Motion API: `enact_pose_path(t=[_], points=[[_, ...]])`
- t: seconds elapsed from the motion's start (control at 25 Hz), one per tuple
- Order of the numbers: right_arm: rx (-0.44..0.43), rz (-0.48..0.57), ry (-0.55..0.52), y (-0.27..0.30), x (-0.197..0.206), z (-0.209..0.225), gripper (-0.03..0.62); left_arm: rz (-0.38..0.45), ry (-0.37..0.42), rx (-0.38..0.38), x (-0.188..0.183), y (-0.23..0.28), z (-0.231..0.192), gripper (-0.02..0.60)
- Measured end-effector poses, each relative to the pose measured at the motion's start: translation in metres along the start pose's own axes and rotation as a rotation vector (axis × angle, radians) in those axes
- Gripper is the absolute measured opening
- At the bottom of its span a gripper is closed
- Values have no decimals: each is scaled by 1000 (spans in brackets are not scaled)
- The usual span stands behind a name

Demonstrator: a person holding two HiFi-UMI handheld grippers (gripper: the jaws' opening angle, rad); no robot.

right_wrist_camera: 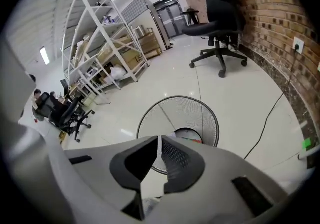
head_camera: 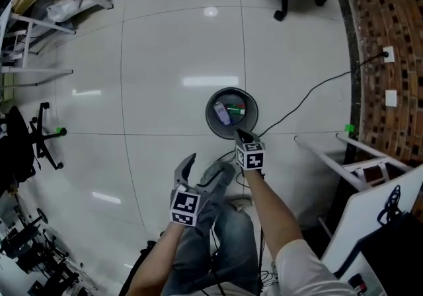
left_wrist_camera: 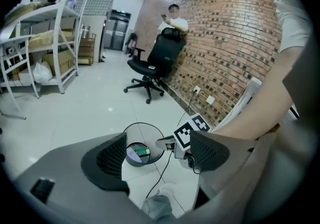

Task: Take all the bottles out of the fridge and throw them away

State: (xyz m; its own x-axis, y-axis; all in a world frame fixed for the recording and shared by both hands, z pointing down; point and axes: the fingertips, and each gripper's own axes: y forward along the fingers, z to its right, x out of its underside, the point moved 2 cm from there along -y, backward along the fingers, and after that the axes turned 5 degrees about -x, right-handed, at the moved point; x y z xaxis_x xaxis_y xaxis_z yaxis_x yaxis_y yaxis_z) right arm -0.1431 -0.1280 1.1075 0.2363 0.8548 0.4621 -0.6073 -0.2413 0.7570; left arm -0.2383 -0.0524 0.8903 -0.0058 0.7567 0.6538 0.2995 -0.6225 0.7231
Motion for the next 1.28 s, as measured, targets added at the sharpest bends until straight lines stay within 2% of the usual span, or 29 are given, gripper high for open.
enact_pose_path(t=[0.12,0.28,0.44,0.56,0.72,0.88,0.96,1.0,1.04,1.12,1.2,1.28], points=[[-25,33,19,-35,-12,-18,48,6,34,29,-18,-6,7,394],[-48,115,32,-104,-43,-47,71,41,74,59,-63,-24,21,394],[-41,233,39,-206,-81,-76,96,69,112,118,-108,-56,57,394],[6,361,28,-292,-114,-88,111,102,155,194,-145,-80,93,394],[176,535,0,-418,-144,-96,125,174,248,339,-200,-112,157,394],[375,717,36,-548,-141,-106,126,222,371,503,-247,-149,236,394],[448,808,88,-606,-124,-103,128,238,453,598,-260,-170,287,394],[488,849,115,-633,-111,-101,162,250,506,656,-263,-181,316,394],[539,894,139,-659,-96,-100,189,264,560,722,-264,-191,344,394],[669,982,179,-710,-62,-104,190,291,647,858,-263,-213,397,394],[790,1058,210,-756,-29,-114,197,315,697,969,-258,-236,444,394],[896,1131,254,-799,3,-127,239,337,733,1065,-254,-261,487,394]])
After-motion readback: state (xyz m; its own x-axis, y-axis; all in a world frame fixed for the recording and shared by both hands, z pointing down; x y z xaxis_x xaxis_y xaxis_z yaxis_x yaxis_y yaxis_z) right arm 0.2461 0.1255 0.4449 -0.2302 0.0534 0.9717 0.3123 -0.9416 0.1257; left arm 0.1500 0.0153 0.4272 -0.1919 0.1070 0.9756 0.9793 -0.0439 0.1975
